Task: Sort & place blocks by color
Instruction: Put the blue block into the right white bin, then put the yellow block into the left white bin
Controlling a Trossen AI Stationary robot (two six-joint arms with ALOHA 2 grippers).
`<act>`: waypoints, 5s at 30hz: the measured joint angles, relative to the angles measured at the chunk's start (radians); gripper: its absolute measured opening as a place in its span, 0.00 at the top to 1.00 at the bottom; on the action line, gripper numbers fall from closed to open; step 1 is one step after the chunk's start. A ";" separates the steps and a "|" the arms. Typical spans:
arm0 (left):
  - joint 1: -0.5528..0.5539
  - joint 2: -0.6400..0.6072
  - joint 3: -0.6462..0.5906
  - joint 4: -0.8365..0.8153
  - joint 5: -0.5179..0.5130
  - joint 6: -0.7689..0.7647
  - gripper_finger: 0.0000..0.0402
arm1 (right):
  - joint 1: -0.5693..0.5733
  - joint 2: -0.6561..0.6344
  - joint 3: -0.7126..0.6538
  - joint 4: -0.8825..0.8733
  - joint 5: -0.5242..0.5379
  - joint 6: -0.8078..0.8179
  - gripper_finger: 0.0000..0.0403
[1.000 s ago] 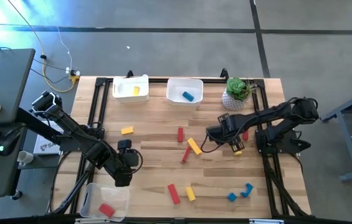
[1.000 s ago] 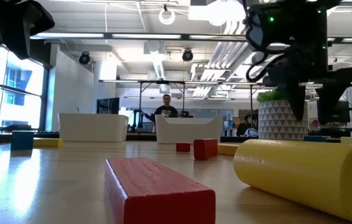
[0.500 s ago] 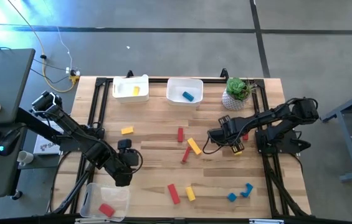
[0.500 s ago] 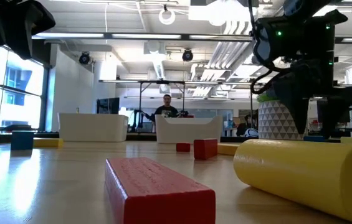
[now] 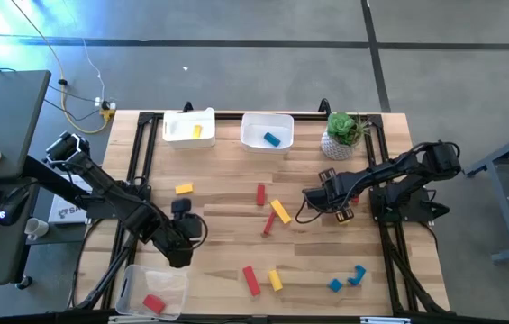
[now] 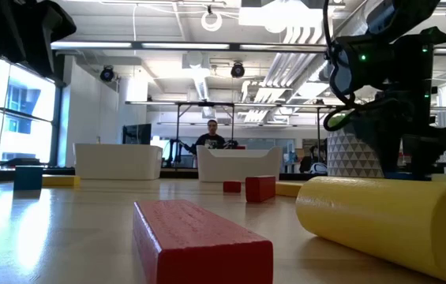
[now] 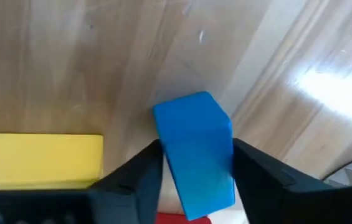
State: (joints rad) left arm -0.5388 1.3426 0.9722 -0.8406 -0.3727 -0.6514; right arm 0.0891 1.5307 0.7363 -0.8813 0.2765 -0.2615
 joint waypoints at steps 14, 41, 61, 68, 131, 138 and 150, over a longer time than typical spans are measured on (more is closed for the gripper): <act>0.122 0.000 0.000 -0.002 -0.006 0.095 0.55 | -0.027 0.000 0.009 0.000 0.070 0.034 0.74; 0.420 0.000 0.000 -0.014 -0.034 0.158 0.55 | -0.231 0.000 0.365 0.515 0.229 0.212 0.74; 0.592 0.000 0.000 -0.213 -0.066 0.165 0.55 | -0.482 0.074 0.365 0.938 0.081 0.227 0.74; 0.624 0.000 -0.009 -0.270 -0.009 0.155 0.55 | -0.495 0.166 0.364 0.927 0.032 0.265 0.74; 0.505 0.000 -0.012 -0.074 0.021 0.104 0.55 | 0.004 0.074 0.364 0.376 -0.093 0.977 0.47; 0.505 0.000 -0.012 -0.074 0.021 0.058 0.55 | 0.062 0.074 0.364 0.335 -0.035 1.032 0.47; 0.505 0.000 -0.012 0.008 0.021 0.052 0.55 | 0.138 0.088 0.360 0.324 0.038 1.101 0.47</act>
State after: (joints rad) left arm -0.0334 1.3426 0.9604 -0.8326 -0.3519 -0.5995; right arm 0.2268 1.6182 1.0968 -0.5573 0.3144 0.8392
